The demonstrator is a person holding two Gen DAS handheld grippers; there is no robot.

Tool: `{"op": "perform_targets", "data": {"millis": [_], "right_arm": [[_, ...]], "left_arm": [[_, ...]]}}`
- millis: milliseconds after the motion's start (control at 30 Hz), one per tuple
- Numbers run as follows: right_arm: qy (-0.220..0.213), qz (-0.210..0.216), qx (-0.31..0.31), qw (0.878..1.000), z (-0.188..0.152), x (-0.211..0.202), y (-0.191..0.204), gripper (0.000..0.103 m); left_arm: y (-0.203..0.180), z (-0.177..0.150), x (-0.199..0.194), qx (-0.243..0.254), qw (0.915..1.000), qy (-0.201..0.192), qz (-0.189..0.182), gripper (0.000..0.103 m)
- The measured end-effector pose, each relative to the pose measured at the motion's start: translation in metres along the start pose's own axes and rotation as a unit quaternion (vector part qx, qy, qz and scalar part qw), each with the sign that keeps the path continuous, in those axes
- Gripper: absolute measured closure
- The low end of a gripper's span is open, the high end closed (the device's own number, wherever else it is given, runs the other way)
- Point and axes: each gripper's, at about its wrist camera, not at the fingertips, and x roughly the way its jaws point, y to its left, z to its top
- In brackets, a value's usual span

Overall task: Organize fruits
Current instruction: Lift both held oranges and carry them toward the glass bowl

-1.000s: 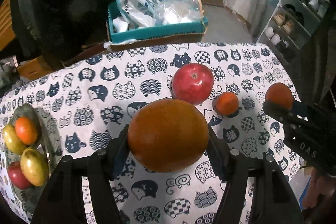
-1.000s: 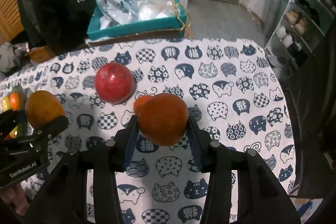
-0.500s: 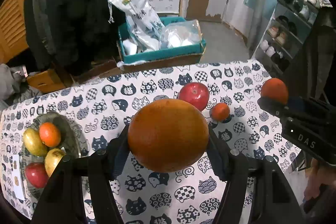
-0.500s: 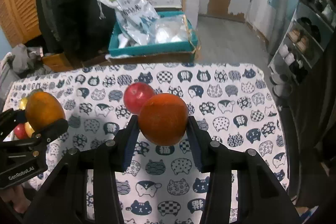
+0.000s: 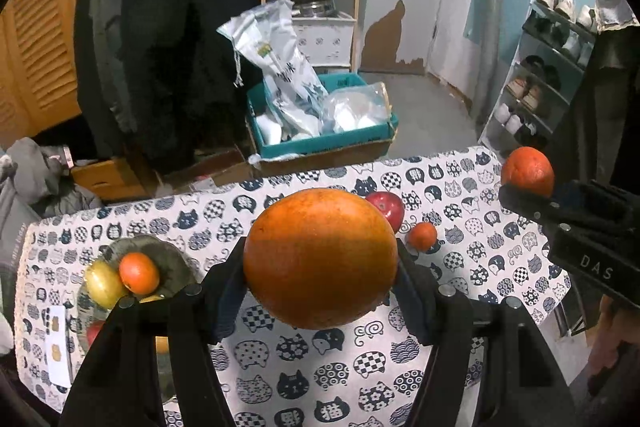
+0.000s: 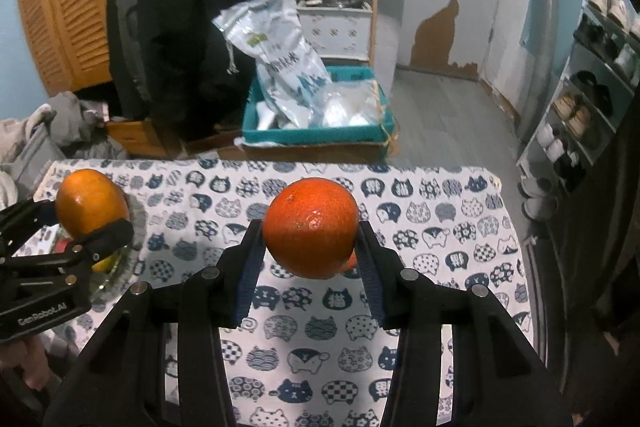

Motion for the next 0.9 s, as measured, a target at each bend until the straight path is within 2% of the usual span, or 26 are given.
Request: {"op": "perform_targets", "data": {"millis": [433,900], "right_arm": [[-0.039,0.042,-0.031,0.998,0.024,-0.029,0.049,0.058],[-0.053,0.084,-0.071,0.992,0.047,-0.032,0.114,0.058]], "left_arm": [[0.045,0.002,-0.040,-0.031,0.9987,-0.035,0.023,0.035],[0.108,-0.006,-0.070,-0.076,0.9930,-0.058,0.068,0.035]]}}
